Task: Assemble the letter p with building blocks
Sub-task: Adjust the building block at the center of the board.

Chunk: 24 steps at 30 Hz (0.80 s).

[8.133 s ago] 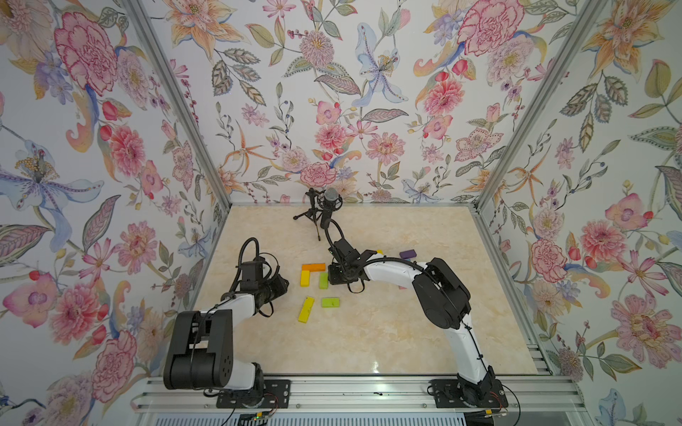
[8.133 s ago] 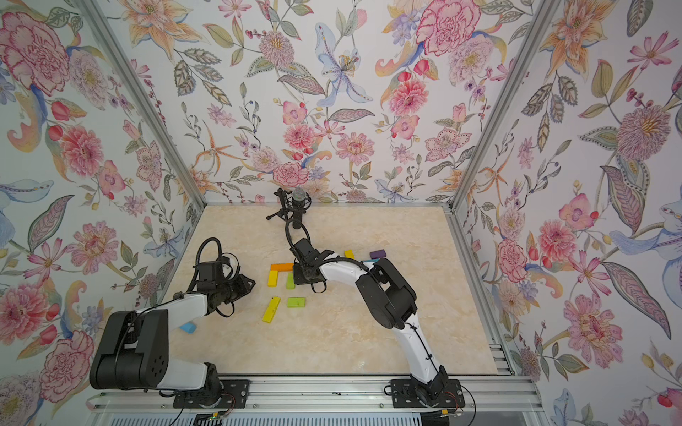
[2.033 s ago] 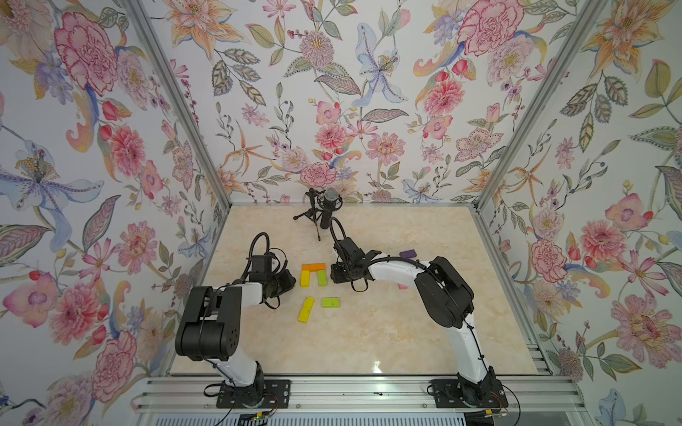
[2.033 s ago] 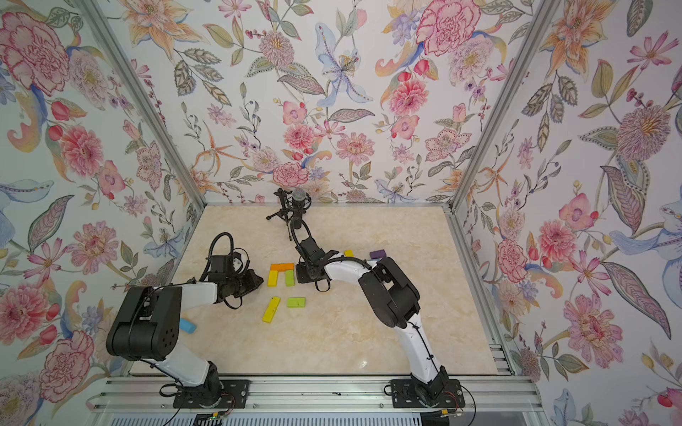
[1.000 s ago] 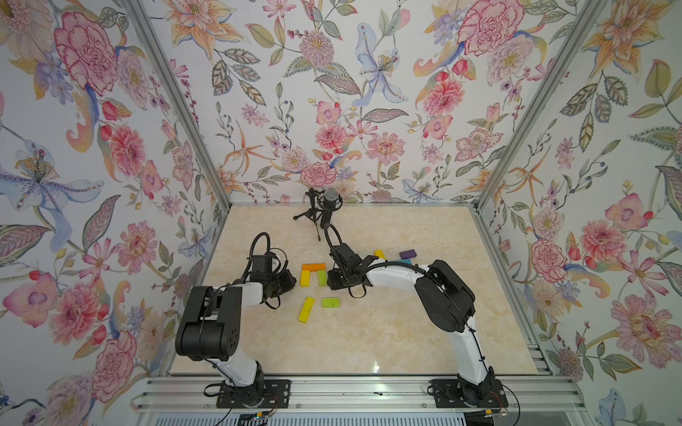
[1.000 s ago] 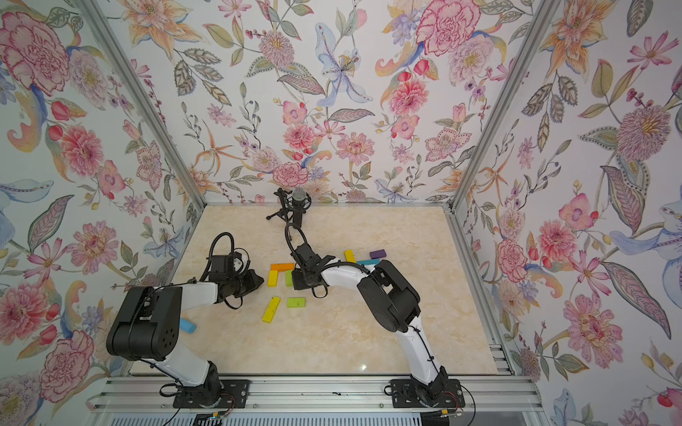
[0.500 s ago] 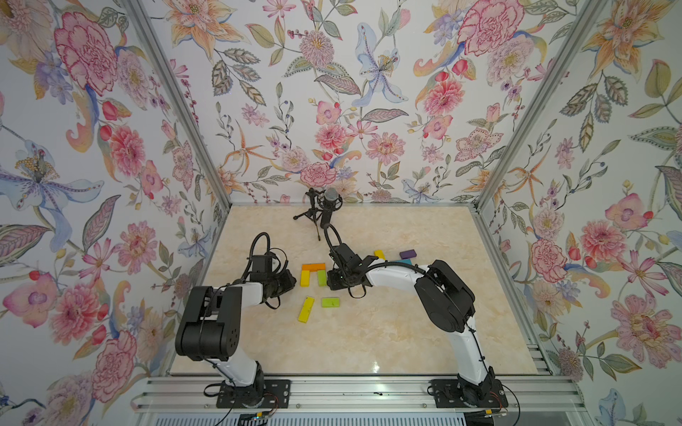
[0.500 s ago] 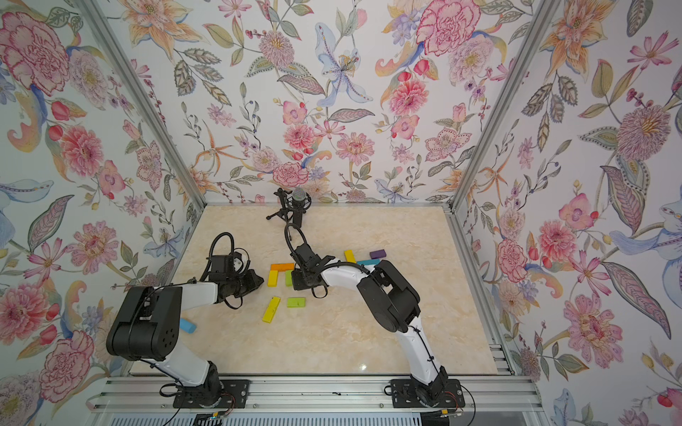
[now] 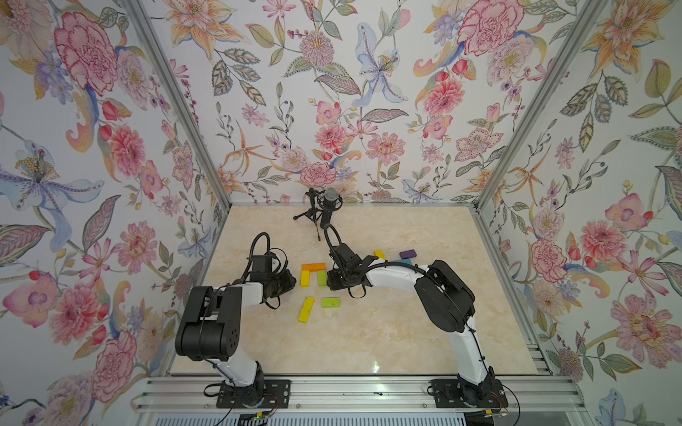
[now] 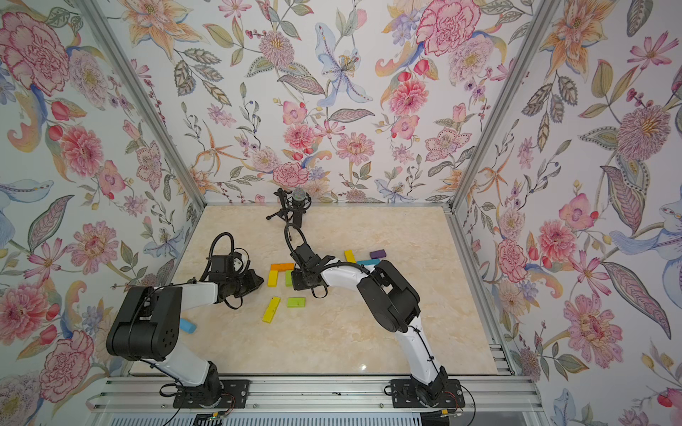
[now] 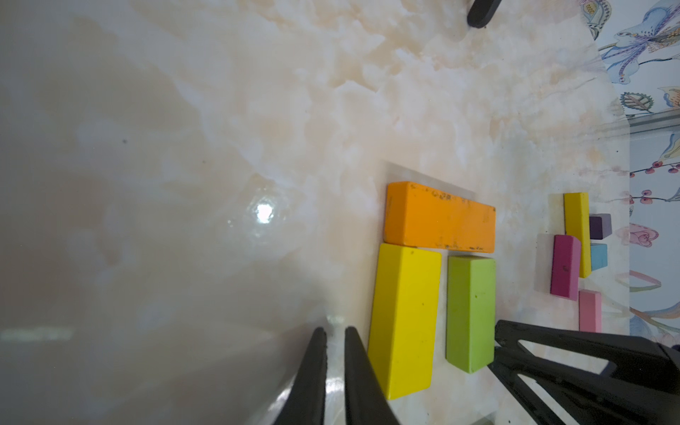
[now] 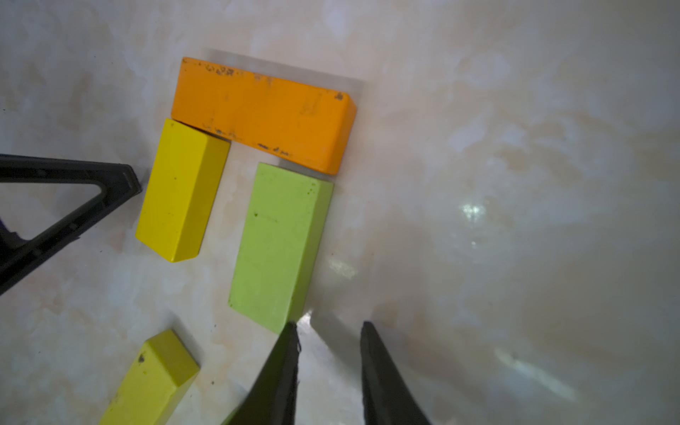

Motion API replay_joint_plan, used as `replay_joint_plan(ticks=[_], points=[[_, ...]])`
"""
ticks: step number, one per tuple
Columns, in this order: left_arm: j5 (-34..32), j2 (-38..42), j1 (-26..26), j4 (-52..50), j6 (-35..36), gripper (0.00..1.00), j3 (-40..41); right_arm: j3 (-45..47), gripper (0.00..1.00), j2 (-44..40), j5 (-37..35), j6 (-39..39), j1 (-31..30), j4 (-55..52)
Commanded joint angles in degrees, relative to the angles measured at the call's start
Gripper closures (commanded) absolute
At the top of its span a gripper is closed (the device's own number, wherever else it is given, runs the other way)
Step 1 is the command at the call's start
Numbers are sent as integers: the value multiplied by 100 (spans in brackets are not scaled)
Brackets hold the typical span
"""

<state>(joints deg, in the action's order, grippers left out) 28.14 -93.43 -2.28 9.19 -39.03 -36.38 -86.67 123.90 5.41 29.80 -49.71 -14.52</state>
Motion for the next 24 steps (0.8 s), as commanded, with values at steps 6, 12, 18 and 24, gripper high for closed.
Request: replay_joint_plan(ticks=[6,12,18,24], points=[[-90,81,-48,-102,35,86,48,-114,71,94,33,38,-67,-200],[-89,89,-40,-115,57,86,61,64,71,-88,-178,11,-45,-226],[-88,66,-44,-116,63,86,42,321,71,-386,-277,-59,-65,-235],[-87,64,-44,-110,67,86,48,309,71,-415,-108,-108,-127,-236]])
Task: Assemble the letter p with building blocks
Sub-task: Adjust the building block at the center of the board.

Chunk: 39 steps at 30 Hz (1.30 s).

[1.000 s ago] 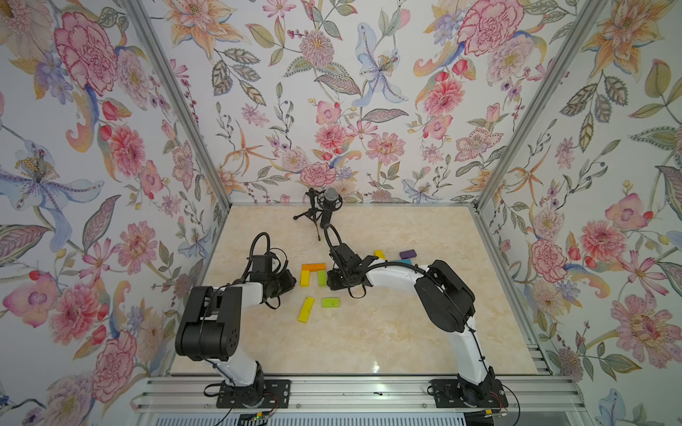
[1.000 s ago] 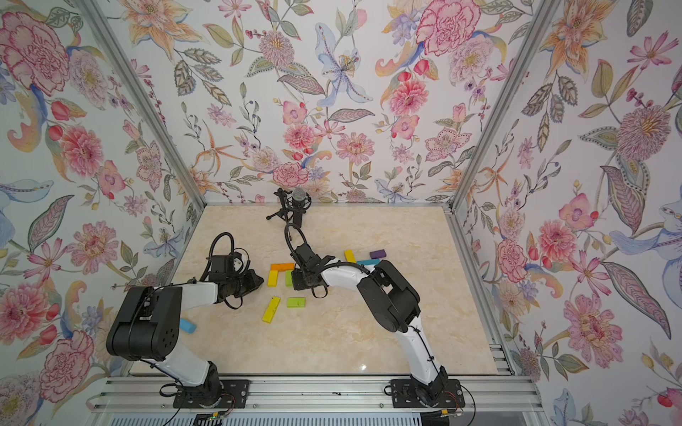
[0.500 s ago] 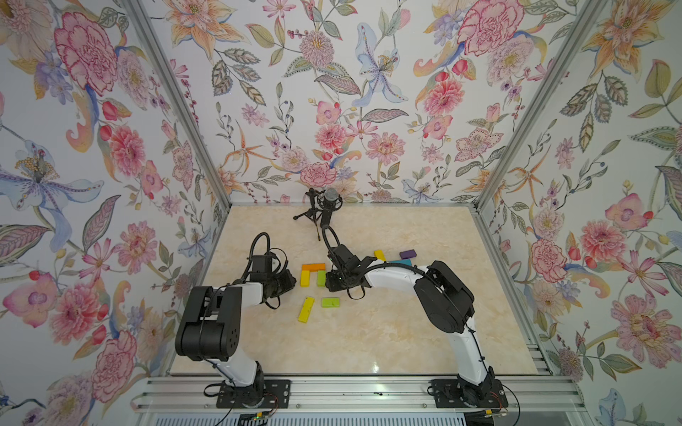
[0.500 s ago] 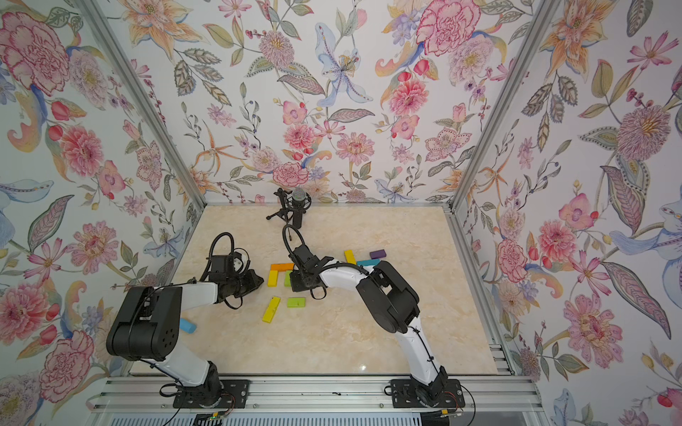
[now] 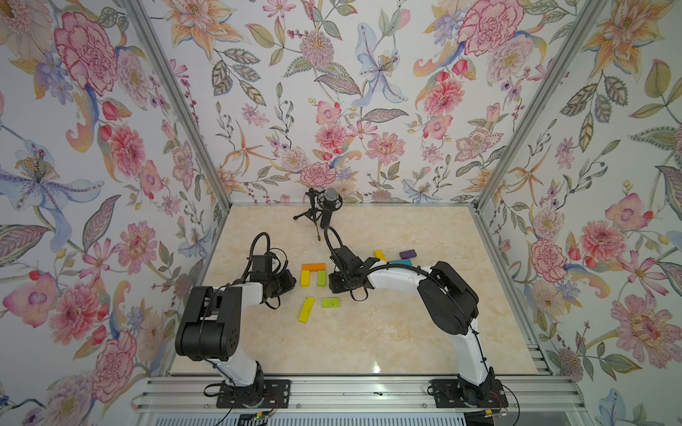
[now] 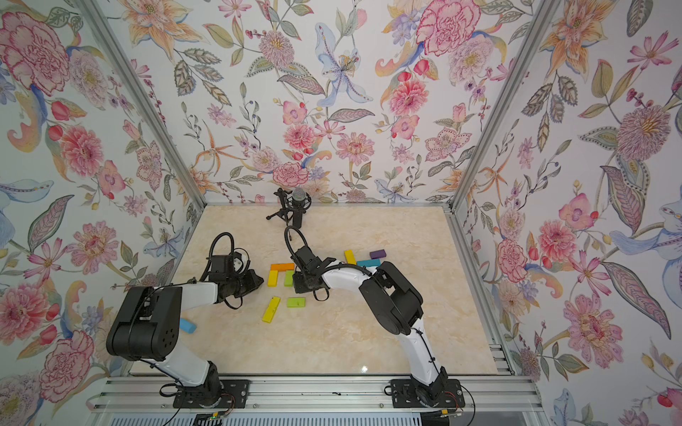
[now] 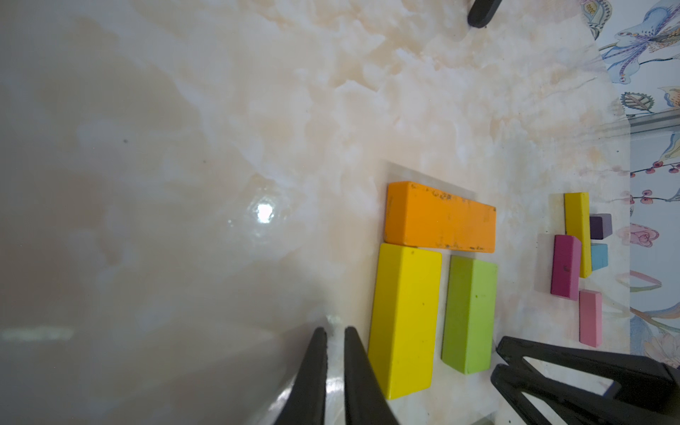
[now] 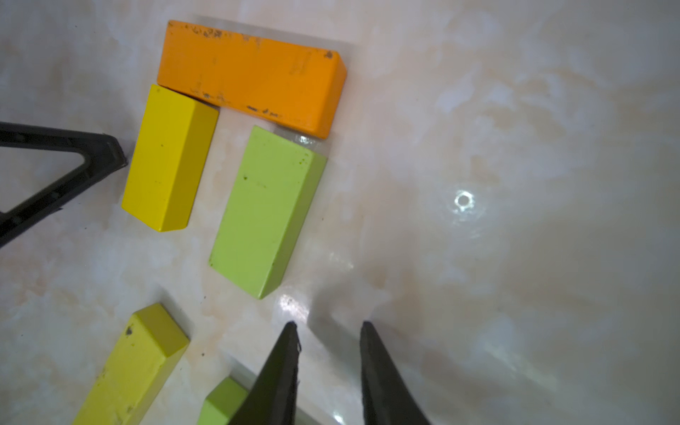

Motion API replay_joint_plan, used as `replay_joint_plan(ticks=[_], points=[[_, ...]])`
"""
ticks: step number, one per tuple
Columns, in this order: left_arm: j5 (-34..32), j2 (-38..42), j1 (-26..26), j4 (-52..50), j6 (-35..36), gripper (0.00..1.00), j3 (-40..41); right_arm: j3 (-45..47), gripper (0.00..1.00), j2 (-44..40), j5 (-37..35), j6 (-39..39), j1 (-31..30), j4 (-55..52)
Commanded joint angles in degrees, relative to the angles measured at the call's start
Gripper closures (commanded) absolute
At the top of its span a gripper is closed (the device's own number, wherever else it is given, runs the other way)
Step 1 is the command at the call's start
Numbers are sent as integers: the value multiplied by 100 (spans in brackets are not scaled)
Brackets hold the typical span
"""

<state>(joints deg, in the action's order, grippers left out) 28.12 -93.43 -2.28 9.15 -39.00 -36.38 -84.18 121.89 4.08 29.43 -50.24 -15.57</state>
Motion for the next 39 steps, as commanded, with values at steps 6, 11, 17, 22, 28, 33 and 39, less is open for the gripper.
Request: replay_joint_plan(ticks=[6,11,17,22,28,33,39], points=[[-88,66,-45,-106,79,86,61,-2,71,-115,142,-60,-182,-129],[-87,61,-43,-106,77,86,57,-159,71,-13,149,-21,-212,-127],[-87,57,-44,-114,108,86,59,-358,71,133,183,4,-248,-129],[-79,47,-44,-111,109,87,54,-430,71,203,66,36,-241,-140],[-87,22,-35,-130,132,87,53,-442,71,235,128,10,-249,-157],[-76,-1,-40,-117,127,87,34,-424,71,274,46,13,-276,-168],[-69,-24,-22,-122,131,87,33,-506,71,410,-148,61,-288,-195]])
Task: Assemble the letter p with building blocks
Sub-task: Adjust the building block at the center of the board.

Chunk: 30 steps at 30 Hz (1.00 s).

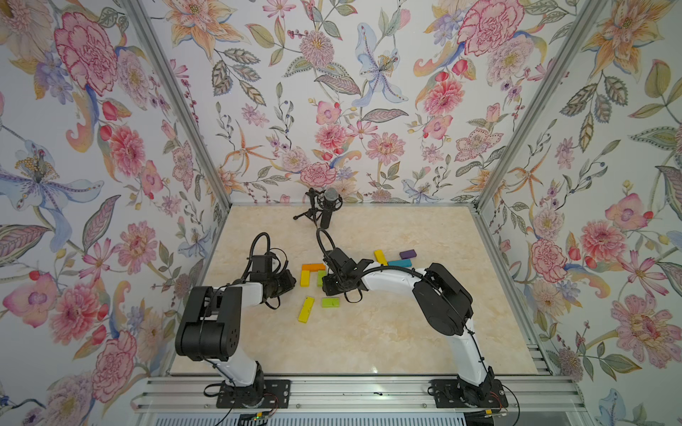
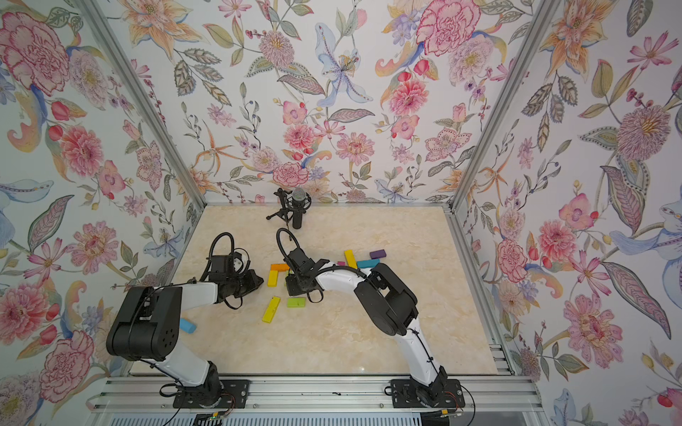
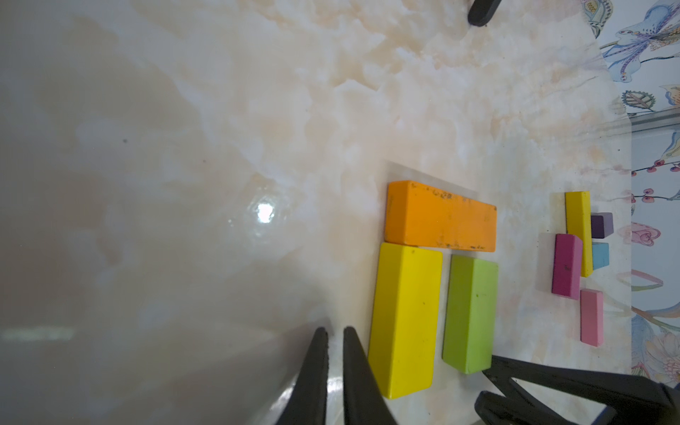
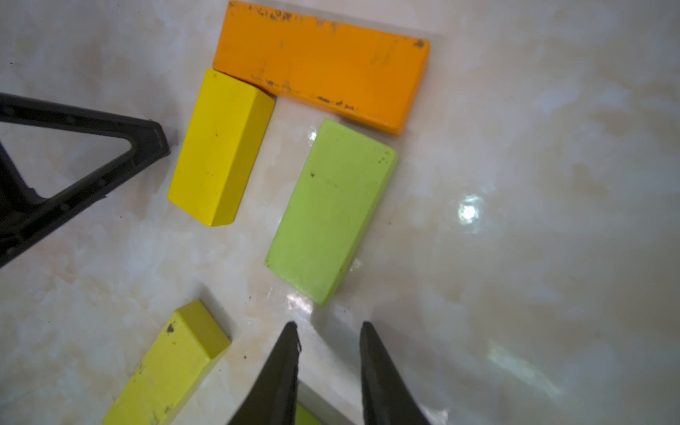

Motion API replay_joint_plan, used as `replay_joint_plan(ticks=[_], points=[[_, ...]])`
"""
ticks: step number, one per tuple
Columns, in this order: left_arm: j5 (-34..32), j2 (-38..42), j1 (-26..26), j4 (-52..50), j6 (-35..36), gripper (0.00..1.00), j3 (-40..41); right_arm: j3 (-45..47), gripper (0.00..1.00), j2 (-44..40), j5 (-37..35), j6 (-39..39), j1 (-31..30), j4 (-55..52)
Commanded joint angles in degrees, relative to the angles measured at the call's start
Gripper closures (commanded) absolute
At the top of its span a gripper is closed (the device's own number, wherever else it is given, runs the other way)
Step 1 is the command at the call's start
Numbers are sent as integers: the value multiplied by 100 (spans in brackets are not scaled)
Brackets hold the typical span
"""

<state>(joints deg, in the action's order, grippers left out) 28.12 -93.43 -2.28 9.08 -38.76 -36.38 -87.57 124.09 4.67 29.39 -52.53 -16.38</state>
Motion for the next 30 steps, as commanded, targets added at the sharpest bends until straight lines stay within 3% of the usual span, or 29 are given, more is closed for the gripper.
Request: replay_joint_plan(ticks=[1,30], points=[[-70,-18,-35,-115,107,87,30,-192,71,223,-236,64,-64,-117],[-70,-17,-35,-143,116,87,22,-225,69,353,-388,59,-2,-241]])
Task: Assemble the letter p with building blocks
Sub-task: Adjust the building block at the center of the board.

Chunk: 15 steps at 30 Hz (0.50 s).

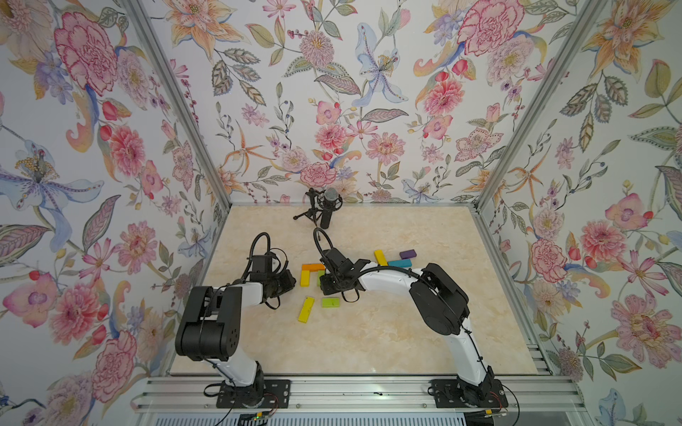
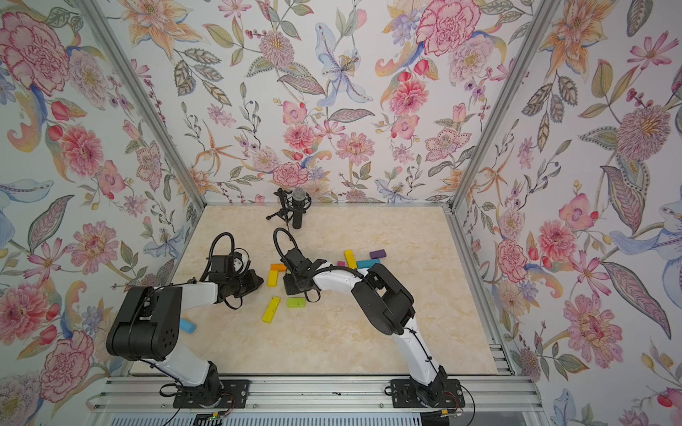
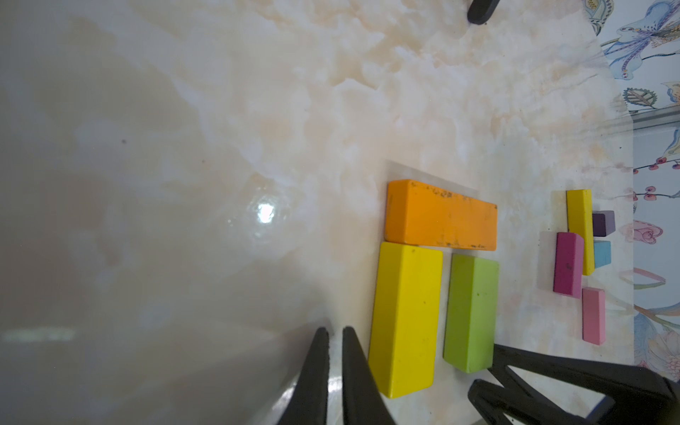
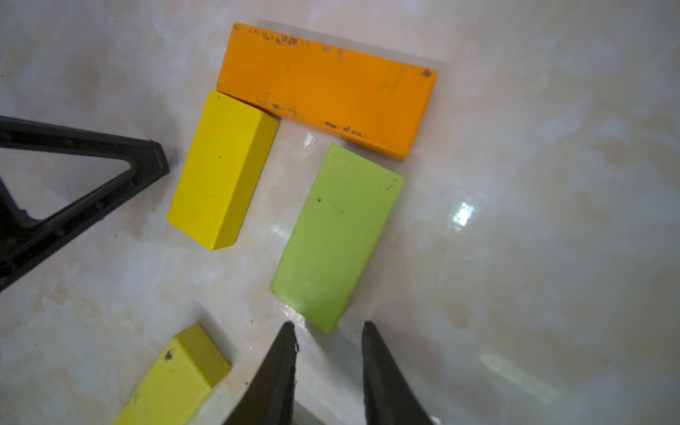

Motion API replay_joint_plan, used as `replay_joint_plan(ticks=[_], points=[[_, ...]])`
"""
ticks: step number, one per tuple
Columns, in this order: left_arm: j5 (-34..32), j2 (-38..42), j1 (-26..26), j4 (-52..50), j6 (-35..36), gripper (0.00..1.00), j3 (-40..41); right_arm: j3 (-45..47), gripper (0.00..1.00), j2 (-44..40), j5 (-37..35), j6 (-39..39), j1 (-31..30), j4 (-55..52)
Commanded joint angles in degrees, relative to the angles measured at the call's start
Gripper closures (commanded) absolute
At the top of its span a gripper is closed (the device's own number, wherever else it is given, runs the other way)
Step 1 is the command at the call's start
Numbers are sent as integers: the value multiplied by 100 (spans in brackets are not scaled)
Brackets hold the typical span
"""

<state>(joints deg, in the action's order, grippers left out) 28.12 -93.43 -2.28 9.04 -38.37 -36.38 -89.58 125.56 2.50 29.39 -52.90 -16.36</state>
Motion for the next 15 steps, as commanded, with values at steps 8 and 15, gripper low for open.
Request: replay_joint_plan(ticks=[8,15], points=[[-69,-35,-35,-141,81,87,16,50,68,171,-209,52,76,-255],[-69,-22,-35,-144,75,87,14,72,68,165,-237,52,88,-262]])
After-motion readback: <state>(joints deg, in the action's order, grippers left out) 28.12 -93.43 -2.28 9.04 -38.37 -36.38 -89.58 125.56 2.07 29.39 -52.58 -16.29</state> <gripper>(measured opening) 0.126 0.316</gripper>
